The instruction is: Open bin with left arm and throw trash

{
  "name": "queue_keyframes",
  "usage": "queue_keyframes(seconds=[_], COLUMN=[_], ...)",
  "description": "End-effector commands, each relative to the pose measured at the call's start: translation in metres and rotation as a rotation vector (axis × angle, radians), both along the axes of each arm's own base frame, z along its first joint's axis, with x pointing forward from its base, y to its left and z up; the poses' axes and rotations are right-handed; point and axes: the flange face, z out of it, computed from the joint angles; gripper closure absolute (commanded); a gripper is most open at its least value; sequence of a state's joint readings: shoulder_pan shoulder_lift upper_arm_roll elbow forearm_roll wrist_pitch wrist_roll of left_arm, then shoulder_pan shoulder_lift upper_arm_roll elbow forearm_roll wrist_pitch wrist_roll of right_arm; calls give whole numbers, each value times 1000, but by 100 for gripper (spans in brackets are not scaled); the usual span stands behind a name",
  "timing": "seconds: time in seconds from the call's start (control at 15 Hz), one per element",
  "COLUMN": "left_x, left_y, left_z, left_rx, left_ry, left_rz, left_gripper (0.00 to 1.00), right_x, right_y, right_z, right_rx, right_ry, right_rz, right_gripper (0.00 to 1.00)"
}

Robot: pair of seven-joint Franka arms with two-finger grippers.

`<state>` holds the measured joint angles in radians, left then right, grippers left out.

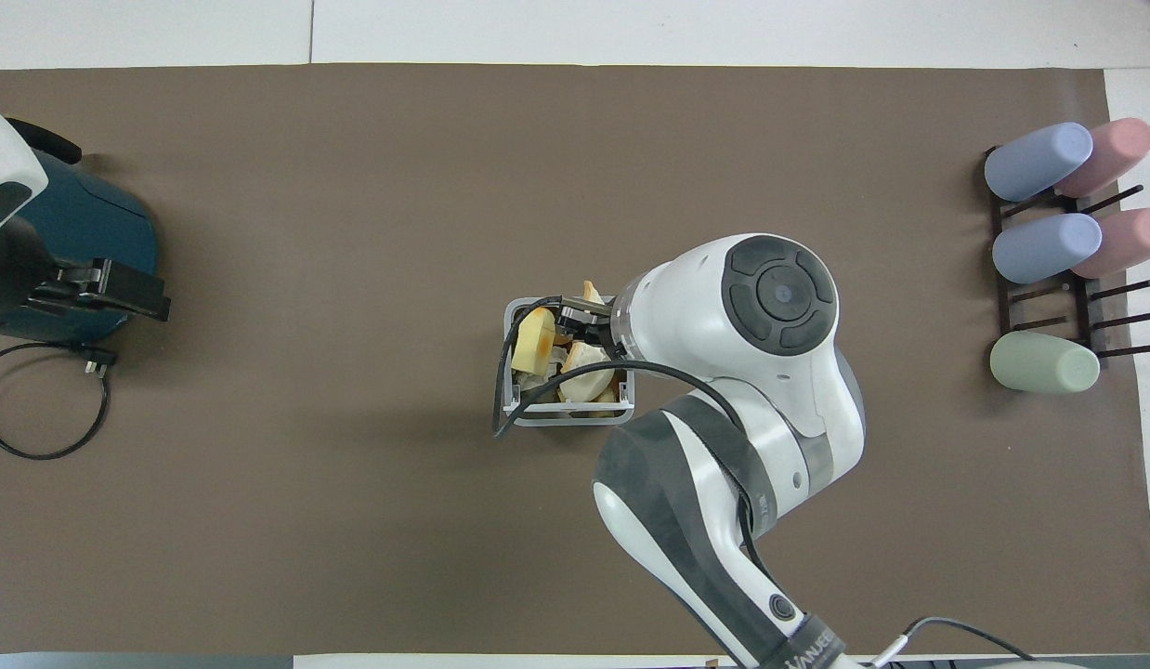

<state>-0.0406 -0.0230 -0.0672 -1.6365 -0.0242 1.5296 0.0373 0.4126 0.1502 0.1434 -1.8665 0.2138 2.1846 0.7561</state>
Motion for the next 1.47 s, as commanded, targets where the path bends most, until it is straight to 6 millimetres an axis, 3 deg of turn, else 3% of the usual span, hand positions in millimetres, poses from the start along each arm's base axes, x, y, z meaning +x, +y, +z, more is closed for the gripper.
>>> queue_keyframes(seconds=[0.0, 0.33, 0.47, 0.8, 1.0, 1.4], left_x=[-11, -6, -3, -7, -10, -9], left_y=[6, 10, 11, 8, 8, 11], left_z=[-7, 11, 14, 15, 18, 18], left_rx=[25, 14, 8, -7, -5, -6], left_ry=[25, 5, 21, 38, 38, 24], left_rz=[-5, 8, 10, 6, 6, 10], left_gripper=[0, 0, 0, 0, 0, 0], right_x=[-4, 14, 32, 71, 78, 85], right_y=[-1, -23, -56, -164, -189, -238], right_z=[5, 6, 5, -2, -3, 15], right_rx=[19, 9, -36, -155, -213, -251], right_ry=[11, -31, -76, -135, -139, -142], right_rz=[-26, -10, 56, 196, 210, 190], right_gripper=[0, 0, 0, 0, 0, 0])
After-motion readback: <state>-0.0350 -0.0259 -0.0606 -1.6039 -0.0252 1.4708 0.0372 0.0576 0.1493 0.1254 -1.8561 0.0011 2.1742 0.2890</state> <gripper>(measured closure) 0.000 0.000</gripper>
